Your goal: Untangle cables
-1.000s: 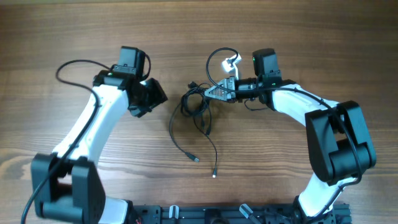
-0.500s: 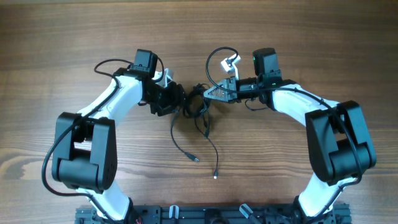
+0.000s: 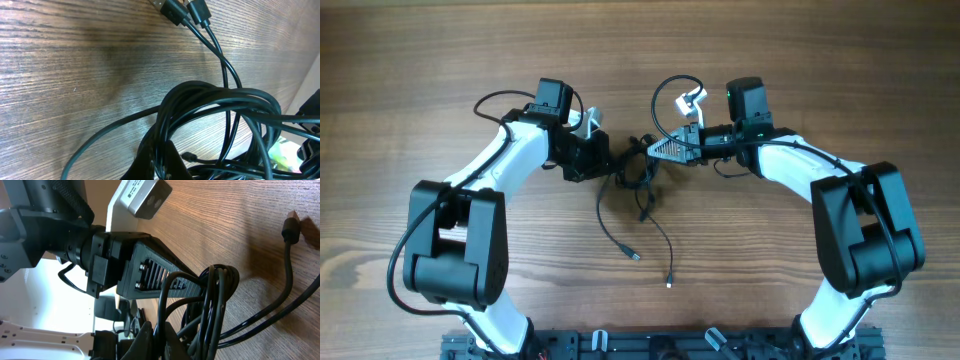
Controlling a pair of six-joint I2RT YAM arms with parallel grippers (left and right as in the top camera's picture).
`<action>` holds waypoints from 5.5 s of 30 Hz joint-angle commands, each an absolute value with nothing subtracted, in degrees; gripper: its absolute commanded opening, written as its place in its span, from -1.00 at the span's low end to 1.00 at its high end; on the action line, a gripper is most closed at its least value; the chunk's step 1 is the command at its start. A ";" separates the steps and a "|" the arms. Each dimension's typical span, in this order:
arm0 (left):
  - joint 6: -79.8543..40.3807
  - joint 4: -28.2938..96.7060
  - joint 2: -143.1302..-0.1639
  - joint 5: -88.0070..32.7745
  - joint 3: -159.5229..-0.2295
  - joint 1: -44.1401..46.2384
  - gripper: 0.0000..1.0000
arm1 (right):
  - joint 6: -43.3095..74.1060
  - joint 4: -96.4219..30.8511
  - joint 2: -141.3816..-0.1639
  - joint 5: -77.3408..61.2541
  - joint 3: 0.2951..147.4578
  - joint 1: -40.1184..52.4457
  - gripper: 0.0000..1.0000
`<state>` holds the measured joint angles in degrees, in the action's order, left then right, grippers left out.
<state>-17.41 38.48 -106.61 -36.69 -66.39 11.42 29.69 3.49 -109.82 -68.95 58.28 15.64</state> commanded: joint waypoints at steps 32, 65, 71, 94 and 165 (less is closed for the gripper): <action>15.99 32.12 -107.07 -52.88 -66.59 11.35 -0.92 | 35.64 -8.75 -108.44 -54.39 59.13 16.95 -0.05; 23.24 41.78 -107.07 -44.69 -66.59 12.05 -0.92 | 26.63 0.93 -108.42 -49.74 59.13 17.87 -0.17; 23.57 39.97 -107.07 -45.60 -66.41 12.05 -0.92 | 19.16 -3.36 -108.44 -60.66 59.13 18.50 -0.35; 6.13 31.81 -107.07 -46.26 -66.41 11.49 -0.92 | 15.84 -11.03 -108.44 -46.76 59.13 27.46 -0.55; -12.43 20.32 -108.79 -1.43 -69.65 14.22 0.72 | 27.38 -6.50 -108.44 -28.88 59.13 30.33 0.20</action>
